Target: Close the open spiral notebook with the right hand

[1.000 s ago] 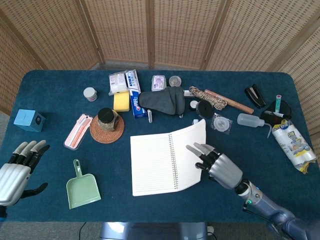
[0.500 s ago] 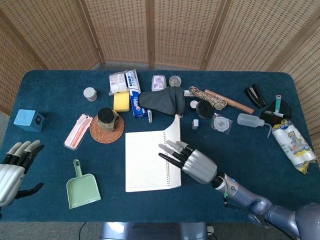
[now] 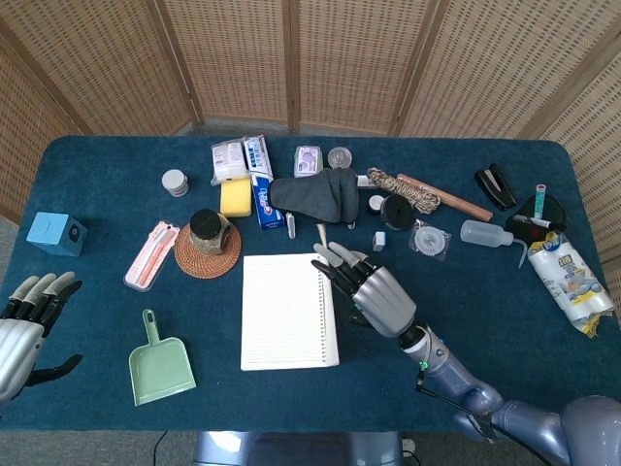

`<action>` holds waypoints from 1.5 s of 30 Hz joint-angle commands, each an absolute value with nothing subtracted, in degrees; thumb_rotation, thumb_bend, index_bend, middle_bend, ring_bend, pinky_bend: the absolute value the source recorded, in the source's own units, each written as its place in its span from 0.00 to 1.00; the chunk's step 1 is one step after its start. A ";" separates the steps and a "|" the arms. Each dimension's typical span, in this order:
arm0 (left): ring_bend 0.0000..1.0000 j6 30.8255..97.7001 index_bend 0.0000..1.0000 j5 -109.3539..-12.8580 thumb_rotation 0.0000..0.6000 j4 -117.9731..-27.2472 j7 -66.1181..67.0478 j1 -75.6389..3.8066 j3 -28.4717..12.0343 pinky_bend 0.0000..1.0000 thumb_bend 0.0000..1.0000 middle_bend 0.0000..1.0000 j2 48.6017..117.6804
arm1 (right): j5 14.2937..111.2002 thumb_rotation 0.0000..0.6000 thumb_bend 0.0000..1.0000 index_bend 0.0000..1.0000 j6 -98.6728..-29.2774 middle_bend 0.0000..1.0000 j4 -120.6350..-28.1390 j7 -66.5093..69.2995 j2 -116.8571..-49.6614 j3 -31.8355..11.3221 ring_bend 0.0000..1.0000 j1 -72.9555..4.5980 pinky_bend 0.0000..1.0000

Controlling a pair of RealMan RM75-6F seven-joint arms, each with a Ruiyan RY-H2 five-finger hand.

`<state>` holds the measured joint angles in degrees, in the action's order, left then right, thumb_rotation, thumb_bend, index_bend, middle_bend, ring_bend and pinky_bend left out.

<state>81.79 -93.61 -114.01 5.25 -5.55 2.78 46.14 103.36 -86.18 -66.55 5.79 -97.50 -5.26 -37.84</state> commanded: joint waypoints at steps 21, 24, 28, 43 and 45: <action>0.00 82.73 0.00 -94.15 1.00 -113.42 3.87 -4.91 2.97 0.02 0.15 0.00 45.56 | 96.26 1.00 0.15 0.00 -71.65 0.00 -71.77 8.01 -101.40 -7.04 0.17 -43.55 0.32; 0.00 82.82 0.00 -93.98 1.00 -113.09 3.48 -4.84 2.91 0.02 0.15 0.00 45.53 | 95.75 1.00 0.15 0.00 -69.50 0.00 -71.67 7.58 -101.66 -6.78 0.20 -44.39 0.32; 0.00 82.40 0.00 -93.56 1.00 -112.37 2.69 -4.92 2.94 0.02 0.15 0.00 45.87 | 94.72 1.00 0.15 0.00 -65.78 0.00 -70.54 5.29 -102.86 -6.31 0.20 -45.68 0.32; 0.00 82.82 0.00 -93.85 1.00 -111.24 1.41 -4.54 3.19 0.02 0.15 0.00 45.92 | 87.70 1.00 0.18 0.00 -57.36 0.00 -69.70 -2.55 -103.09 -8.53 0.22 -47.81 0.32; 0.00 83.05 0.00 -93.87 1.00 -111.03 1.18 -4.35 3.26 0.02 0.15 0.00 45.87 | 87.89 1.00 0.18 0.00 -58.56 0.00 -71.94 -2.81 -101.31 -8.21 0.22 -46.91 0.32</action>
